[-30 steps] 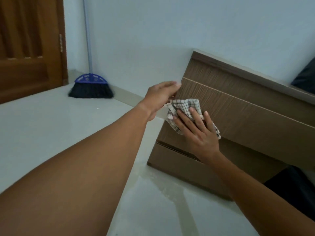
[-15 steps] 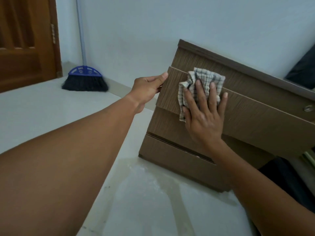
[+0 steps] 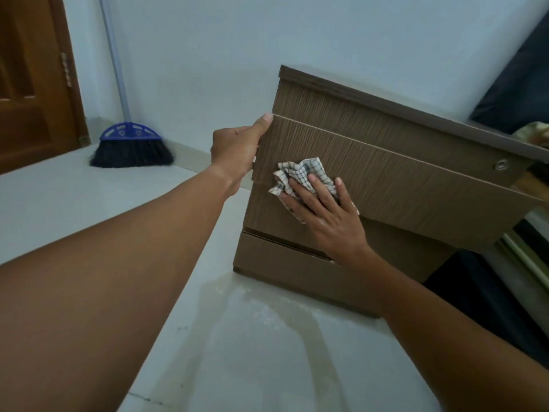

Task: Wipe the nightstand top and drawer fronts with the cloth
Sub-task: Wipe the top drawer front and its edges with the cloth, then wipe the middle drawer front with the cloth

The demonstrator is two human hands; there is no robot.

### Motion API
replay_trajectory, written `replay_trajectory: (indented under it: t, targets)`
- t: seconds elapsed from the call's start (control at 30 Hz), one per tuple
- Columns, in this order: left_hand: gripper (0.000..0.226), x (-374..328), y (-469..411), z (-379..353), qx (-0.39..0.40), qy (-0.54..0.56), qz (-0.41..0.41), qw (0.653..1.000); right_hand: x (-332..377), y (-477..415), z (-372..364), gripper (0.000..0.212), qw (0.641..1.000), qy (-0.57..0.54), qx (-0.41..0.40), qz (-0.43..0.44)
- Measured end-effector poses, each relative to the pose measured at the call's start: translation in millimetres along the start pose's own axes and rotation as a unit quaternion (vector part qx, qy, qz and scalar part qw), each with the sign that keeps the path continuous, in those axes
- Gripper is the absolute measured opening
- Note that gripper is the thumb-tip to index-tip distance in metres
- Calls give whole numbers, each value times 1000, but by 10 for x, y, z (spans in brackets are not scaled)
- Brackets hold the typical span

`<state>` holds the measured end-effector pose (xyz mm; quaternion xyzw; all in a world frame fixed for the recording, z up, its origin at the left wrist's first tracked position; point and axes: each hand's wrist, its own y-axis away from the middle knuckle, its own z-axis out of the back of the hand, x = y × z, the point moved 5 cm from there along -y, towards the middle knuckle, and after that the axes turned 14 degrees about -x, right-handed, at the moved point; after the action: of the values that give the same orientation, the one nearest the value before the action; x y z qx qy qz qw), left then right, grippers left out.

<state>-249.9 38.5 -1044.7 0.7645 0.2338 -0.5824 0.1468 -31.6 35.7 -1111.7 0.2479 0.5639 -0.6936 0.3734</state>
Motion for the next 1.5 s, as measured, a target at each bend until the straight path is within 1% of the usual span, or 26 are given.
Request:
replay_trajectory:
  t: [0.03, 0.1, 0.13, 0.2, 0.27, 0.33, 0.37, 0.43, 0.53, 0.6, 0.63, 0.7, 0.73, 0.77, 0.8, 0.83, 0.9, 0.93, 1.0, 1.07, 1.13, 1.2, 1.27, 1.33, 1.43, 1.5]
  targets:
    - [57, -6, -2, 27, -38, -15, -9, 999, -53, 62, -3, 78, 1000, -4, 2, -5]
    - [44, -20, 55, 78, -113, -55, -31, 992, -163, 185, -23, 75, 999, -25, 18, -33]
    - [37, -24, 90, 95, -135, -78, -44, 987, -230, 229, -34, 71, 997, -32, 27, -63]
    - [24, -25, 119, 162, -164, -97, -67, 979, -377, 256, -67, 61, 990, -22, 33, -134]
    - [24, 0, 116, 328, -199, -108, -72, 971, -485, 225, -113, 59, 980, -24, 48, -193]
    - [18, 78, 112, 499, -226, -118, -72, 964, -549, 202, -143, 58, 968, -43, 59, -242]
    - [18, 105, 145, 567, -235, -126, -78, 961, -571, 218, -148, 57, 961, -51, 59, -266]
    - [25, 141, 215, 626, -244, -147, -100, 953, -617, 299, -152, 56, 944, -63, 52, -321]
    - [47, 205, 273, 583, -242, -183, -114, 946, -696, 470, -148, 57, 891, -78, 32, -446]
    - [64, 249, 319, 513, -227, -200, -111, 947, -721, 601, -123, 57, 834, -81, 20, -545]
    - [68, 268, 356, 472, -218, -218, -116, 944, -714, 665, -94, 58, 801, -85, 15, -593]
    - [70, 281, 467, 373, -192, -266, -147, 933, -688, 763, -10, 58, 735, -92, -9, -672]
    - [67, 265, 543, 305, -175, -286, -181, 925, -681, 799, 38, 59, 709, -95, -24, -699]
    - [62, 243, 618, 223, -151, -302, -228, 913, -683, 822, 80, 59, 693, -100, -41, -713]
    - [54, 231, 693, 126, -115, -314, -281, 900, -691, 823, 126, 58, 689, -107, -57, -714]
    - [46, 243, 755, 19, -68, -322, -330, 885, -701, 818, 166, 55, 691, -120, -74, -709]
    - [35, 321, 863, -180, 29, -359, -380, 852, -697, 765, 250, 49, 700, -153, -96, -691]
    - [34, 372, 915, -261, 59, -382, -389, 836, -688, 719, 301, 47, 711, -169, -101, -675]
    - [35, 437, 1028, -419, 89, -418, -400, 811, -682, 601, 437, 48, 746, -187, -110, -629]
    - [35, 471, 1134, -600, 103, -449, -410, 787, -722, 463, 584, 55, 809, -176, -119, -548]
    - [30, 465, 1242, -802, 100, -482, -423, 760, -734, 385, 658, 63, 885, -156, -102, -426]
    - [18, 440, 1321, -948, 93, -493, -429, 751, -658, 403, 669, 66, 931, -145, -56, -330]
    - [16, 429, 1363, -999, 91, -488, -430, 754, -501, 487, 598, 59, 950, -136, -4, -279]
    - [17, 394, 1356, -942, 74, -495, -435, 748, -322, 523, 487, 50, 954, -130, 30, -267]
    - [17, 278, 1335, -846, 34, -523, -453, 721, -298, 409, 389, 44, 957, -124, 8, -262]
    - [15, 190, 1349, -840, 27, -536, -467, 703, -435, 378, 392, 40, 957, -105, -14, -272]
